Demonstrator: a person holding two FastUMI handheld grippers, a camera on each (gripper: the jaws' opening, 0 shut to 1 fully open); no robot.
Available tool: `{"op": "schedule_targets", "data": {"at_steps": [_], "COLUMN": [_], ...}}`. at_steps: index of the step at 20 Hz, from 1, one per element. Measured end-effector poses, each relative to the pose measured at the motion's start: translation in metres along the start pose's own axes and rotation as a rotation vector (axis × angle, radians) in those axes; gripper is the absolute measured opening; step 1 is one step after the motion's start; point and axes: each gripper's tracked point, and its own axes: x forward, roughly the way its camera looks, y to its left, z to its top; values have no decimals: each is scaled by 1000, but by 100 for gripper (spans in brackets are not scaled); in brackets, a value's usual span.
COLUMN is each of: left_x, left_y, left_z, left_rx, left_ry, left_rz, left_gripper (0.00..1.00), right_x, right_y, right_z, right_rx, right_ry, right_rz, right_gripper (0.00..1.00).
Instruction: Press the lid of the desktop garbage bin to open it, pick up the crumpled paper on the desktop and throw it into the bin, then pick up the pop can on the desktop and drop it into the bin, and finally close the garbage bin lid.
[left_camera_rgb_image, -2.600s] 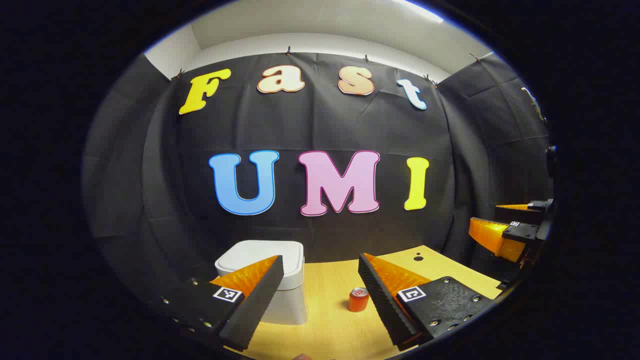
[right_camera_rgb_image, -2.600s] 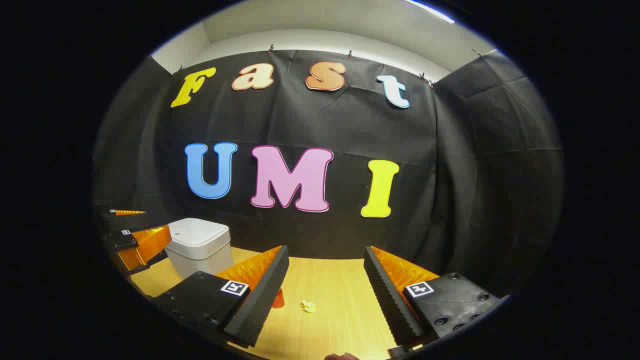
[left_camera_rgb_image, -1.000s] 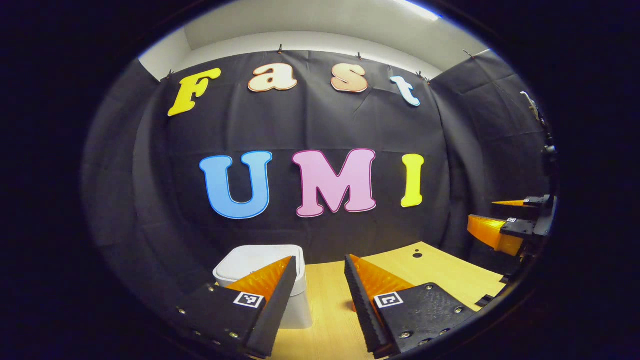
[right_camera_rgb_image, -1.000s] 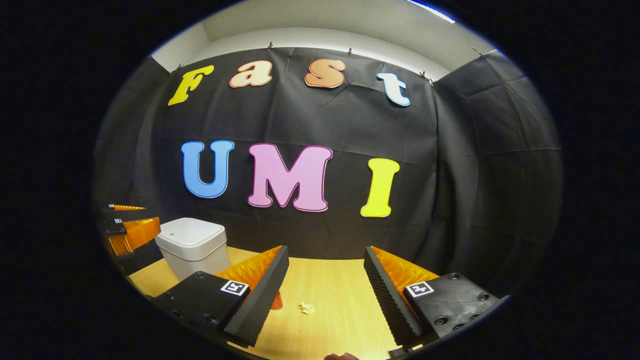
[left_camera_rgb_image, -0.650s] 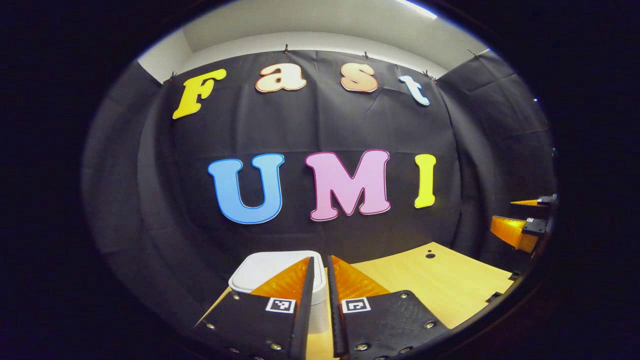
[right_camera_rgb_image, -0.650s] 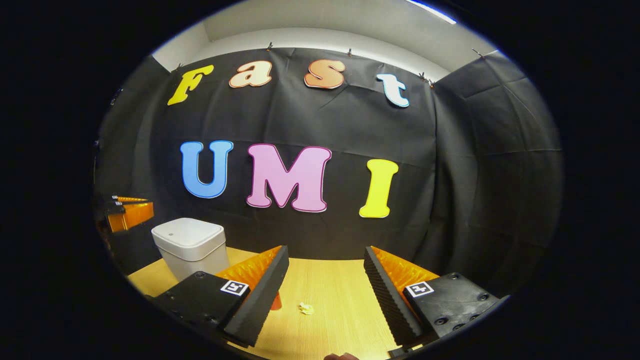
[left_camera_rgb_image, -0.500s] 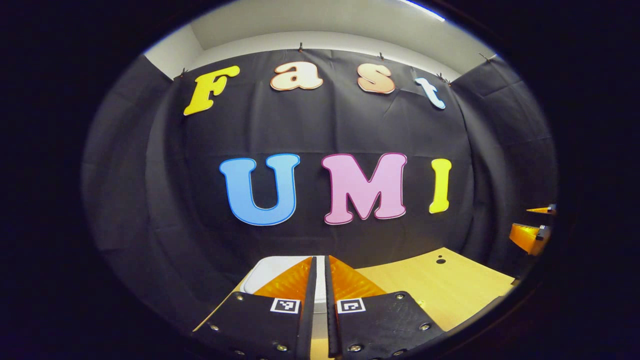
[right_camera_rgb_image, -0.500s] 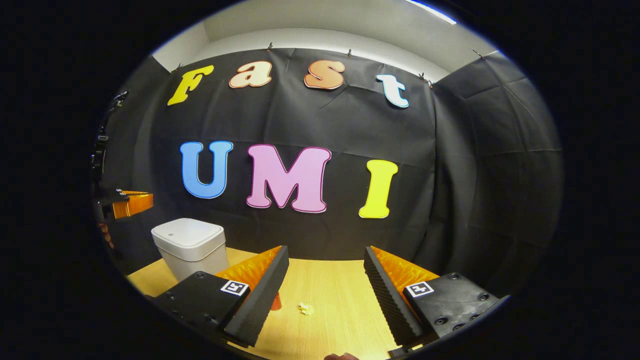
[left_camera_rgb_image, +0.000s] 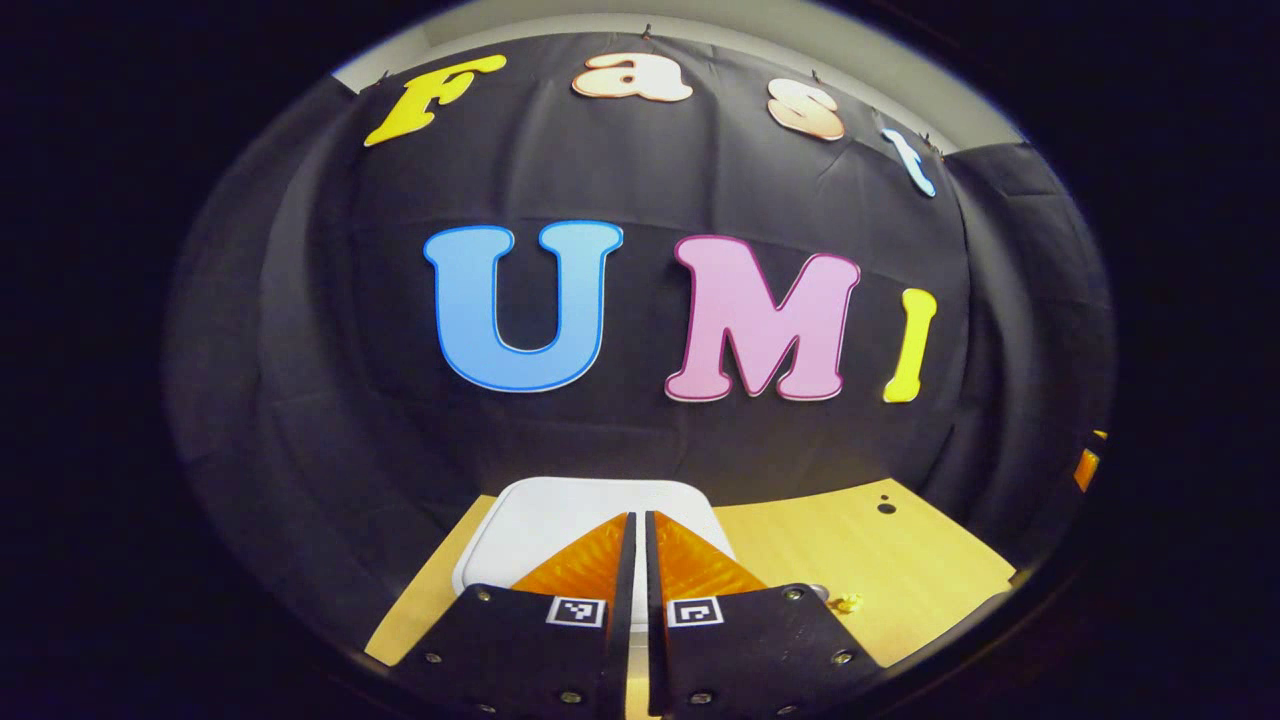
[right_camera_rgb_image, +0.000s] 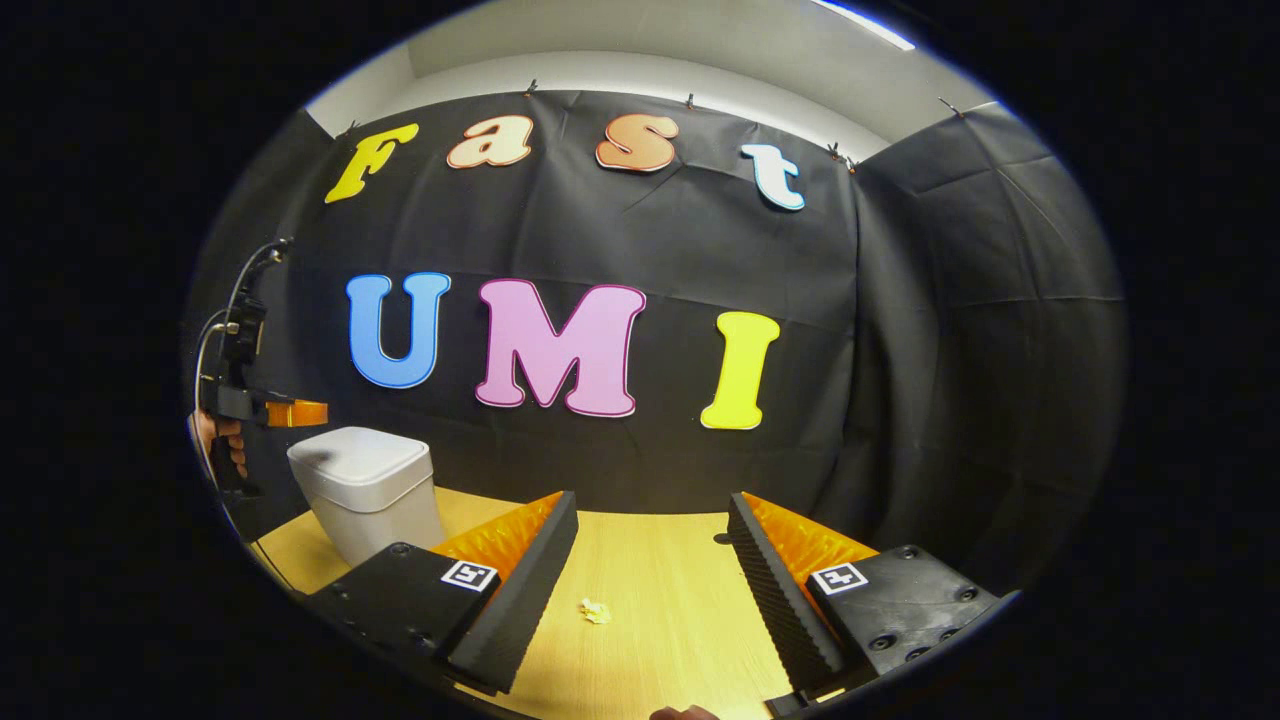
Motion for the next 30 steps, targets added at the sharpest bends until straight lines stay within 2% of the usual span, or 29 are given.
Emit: {"op": "schedule_targets", "data": {"at_steps": [8, 11, 15, 17, 22, 24, 27, 29, 30], "left_x": [21, 22, 21, 21, 20, 23, 24, 23, 25], "left_y": [-1, 2, 3, 5, 5, 5, 8, 8, 8], "left_z": [-32, -55, -55, -60, -63, -59, -53, -50, -50], "left_rx": [53, 31, 91, 97, 59, 69, 138, 129, 125], "left_ry": [166, 256, 291, 332, 336, 312, 263, 262, 255], "left_rz": [-24, -17, -22, 3, 5, 5, 24, 33, 29], "left_gripper": [8, 9, 9, 9, 10, 9, 9, 12, 9], "right_x": [-1, 1, 4, 7, 8, 10, 11, 12, 12], "right_y": [-21, -19, -13, -7, -1, 0, -2, -4, -4], "right_z": [-8, -12, -16, -19, -22, -27, -26, -25, -23], "right_rx": [9, 10, 18, 22, 14, 16, 23, 8, 4], "right_ry": [19, 29, 37, 46, 51, 64, 71, 70, 68], "right_rz": [-52, -49, -40, -28, -18, -18, -22, -25, -28], "right_gripper": [97, 97, 97, 97, 98, 97, 98, 98, 98]}}
